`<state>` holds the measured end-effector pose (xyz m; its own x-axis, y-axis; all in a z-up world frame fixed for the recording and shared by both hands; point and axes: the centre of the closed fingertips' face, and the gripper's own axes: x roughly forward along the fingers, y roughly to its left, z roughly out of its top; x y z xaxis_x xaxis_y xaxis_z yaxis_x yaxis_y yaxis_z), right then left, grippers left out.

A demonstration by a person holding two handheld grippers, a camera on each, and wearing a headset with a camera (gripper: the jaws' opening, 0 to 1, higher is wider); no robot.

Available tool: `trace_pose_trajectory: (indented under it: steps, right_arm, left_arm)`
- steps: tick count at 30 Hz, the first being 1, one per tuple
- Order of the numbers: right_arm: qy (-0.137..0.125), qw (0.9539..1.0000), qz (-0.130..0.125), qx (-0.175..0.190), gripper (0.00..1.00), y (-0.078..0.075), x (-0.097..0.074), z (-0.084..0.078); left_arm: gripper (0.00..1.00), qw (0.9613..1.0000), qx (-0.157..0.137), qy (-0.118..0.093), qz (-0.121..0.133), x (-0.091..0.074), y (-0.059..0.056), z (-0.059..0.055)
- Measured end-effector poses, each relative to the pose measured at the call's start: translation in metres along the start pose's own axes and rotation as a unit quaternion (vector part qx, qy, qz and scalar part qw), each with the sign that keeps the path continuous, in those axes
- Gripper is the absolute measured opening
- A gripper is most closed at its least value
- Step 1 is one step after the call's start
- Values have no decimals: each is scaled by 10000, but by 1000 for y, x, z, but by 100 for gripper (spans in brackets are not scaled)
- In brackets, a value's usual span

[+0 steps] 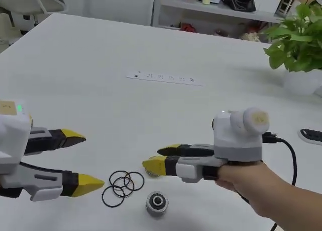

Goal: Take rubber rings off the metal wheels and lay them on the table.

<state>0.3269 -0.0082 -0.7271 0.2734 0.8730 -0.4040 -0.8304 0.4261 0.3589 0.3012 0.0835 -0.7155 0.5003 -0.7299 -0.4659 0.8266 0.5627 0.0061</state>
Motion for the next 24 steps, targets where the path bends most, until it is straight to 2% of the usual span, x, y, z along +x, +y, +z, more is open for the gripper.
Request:
trace_pose_trajectory:
  steps: [7,16,24]
  right_arm:
    - [43,9992,-206,-343,46,-2,-17,-5]
    - [10,9974,-441,-569,54,-7,-35,-10]
    - [17,9959,-604,-670,61,-11,-53,-23]
  left_arm:
    - [65,10000,7,-41,37,-4,-1,4]
    - [67,9999,23,-89,69,-7,-4,7]
    - [71,9999,-16,-114,105,-10,-8,5]
